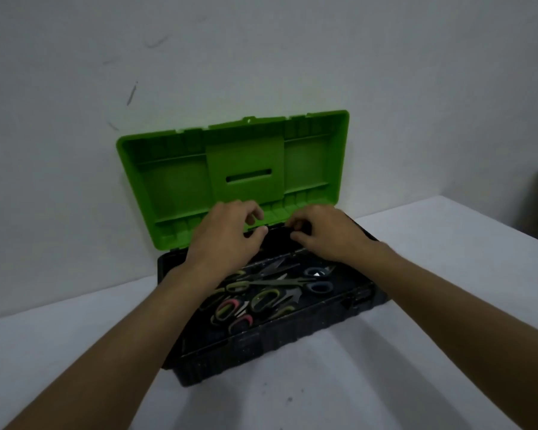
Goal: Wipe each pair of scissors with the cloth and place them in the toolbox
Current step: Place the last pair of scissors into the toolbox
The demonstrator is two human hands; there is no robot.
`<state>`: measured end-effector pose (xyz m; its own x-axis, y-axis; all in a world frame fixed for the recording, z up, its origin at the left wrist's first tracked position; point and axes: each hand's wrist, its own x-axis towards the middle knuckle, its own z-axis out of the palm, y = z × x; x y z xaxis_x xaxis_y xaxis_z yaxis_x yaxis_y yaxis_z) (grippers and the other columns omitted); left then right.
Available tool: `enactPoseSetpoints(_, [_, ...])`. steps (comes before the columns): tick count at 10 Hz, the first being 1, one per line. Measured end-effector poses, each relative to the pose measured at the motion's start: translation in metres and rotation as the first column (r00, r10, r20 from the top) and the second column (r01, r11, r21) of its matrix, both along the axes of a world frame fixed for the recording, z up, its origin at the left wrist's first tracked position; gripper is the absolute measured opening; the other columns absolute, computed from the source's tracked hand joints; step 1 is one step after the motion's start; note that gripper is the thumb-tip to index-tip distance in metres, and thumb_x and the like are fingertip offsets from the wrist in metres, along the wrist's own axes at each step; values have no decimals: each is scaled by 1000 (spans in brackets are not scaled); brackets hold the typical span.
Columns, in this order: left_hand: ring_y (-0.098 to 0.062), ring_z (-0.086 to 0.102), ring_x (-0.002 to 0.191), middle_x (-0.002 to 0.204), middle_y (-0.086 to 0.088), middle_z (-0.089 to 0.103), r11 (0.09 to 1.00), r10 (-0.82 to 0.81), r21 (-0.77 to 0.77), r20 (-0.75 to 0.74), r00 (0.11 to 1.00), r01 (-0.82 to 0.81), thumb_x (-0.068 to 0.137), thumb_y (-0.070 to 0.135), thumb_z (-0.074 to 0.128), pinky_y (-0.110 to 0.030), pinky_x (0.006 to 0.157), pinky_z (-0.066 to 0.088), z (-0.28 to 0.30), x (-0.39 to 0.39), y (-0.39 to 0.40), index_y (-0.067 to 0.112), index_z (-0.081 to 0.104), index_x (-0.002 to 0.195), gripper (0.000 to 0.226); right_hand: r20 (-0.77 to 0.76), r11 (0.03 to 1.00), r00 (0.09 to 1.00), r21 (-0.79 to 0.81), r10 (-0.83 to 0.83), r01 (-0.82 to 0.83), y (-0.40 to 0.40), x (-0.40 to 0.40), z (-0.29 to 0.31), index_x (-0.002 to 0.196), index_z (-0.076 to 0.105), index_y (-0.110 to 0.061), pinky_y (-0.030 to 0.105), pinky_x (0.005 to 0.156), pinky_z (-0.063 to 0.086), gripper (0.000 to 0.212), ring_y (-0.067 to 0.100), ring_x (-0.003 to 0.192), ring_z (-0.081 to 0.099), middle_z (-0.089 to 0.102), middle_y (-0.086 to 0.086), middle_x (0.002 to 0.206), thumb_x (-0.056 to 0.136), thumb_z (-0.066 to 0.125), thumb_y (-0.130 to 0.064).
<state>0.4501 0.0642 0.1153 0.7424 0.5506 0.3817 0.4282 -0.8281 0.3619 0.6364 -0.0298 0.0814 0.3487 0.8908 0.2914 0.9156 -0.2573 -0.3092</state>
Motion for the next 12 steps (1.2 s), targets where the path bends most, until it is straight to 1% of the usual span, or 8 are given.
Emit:
enactPoseSetpoints(1, [-22, 44, 121, 128, -2, 55, 980, 56, 189, 56, 997, -65, 90, 37, 61, -37, 98, 41, 26, 10, 11, 25, 54, 126, 39, 117, 910, 993, 412, -14, -36, 8, -11, 37, 120, 65, -26, 26, 81, 41, 31, 14, 106, 53, 60, -3, 116, 91, 60, -36])
enactPoseSetpoints(2, [-27, 37, 131, 136, -7, 45, 929, 133, 322, 167, 977, -182, 90, 34, 59, -41, 102, 39, 52, 18, 25, 22, 46, 136, 49, 179, 809, 984, 580, -10, -97, 26, -17, 75, 136, 53, -23, 28, 101, 34, 46, 19, 129, 40, 46, 2, 139, 94, 52, -42])
enactPoseSetpoints(3, [-29, 30, 139, 145, -11, 38, 897, 215, 346, 201, 956, -275, 92, 32, 54, -46, 112, 32, 63, 23, 33, 19, 37, 144, 56, 157, 883, 987, 465, -21, -55, 51, -15, 92, 150, 32, -24, 41, 115, 23, 57, 22, 145, 22, 28, 4, 156, 99, 40, -48])
enactPoseSetpoints(4, [-28, 29, 143, 152, -10, 34, 889, 267, 350, 129, 955, -295, 95, 34, 49, -48, 119, 19, 62, 27, 33, 17, 31, 148, 59, 162, 944, 985, 329, -53, -3, 66, -10, 89, 153, 23, -25, 48, 119, 20, 60, 22, 148, 16, 26, 2, 158, 99, 38, -49])
enactPoseSetpoints(6, [-22, 50, 120, 130, 0, 57, 883, 196, 375, 249, 948, -281, 100, 27, 44, -40, 107, 31, 74, 11, 21, 21, 55, 132, 34, 197, 913, 977, 409, -80, -8, 45, -18, 84, 146, 36, -28, 49, 114, 29, 54, 20, 140, 29, 41, -2, 147, 95, 49, -42])
enactPoseSetpoints(9, [-17, 49, 110, 105, 9, 57, 930, 83, 315, 321, 943, -190, 90, 20, 60, -34, 91, 27, 44, -29, -42, 28, 66, 93, 10, 231, 835, 966, 549, -120, -27, -44, -61, 16, 152, 30, -21, 51, 115, 23, 56, 20, 149, 16, 28, -2, 158, 99, 44, -36])
enactPoseSetpoints(10, [-19, 52, 106, 107, 6, 56, 929, 60, 327, 330, 942, -174, 84, 24, 65, -36, 89, 33, 6, -49, -71, 27, 63, 99, 15, 219, 821, 965, 570, -148, -3, -77, -80, -22, 148, 39, -18, 54, 115, 19, 53, 23, 147, 23, 32, 1, 156, 98, 47, -37])
enactPoseSetpoints(12, [-21, 50, 118, 125, 5, 53, 977, 43, 203, 104, 994, -64, 87, 40, 62, -33, 96, 30, -71, -81, -97, 28, 55, 124, 40, 143, 855, 972, 512, -187, 89, -126, -101, -88, 121, 59, -17, 54, 105, 31, 38, 29, 117, 47, 51, 5, 122, 92, 51, -40])
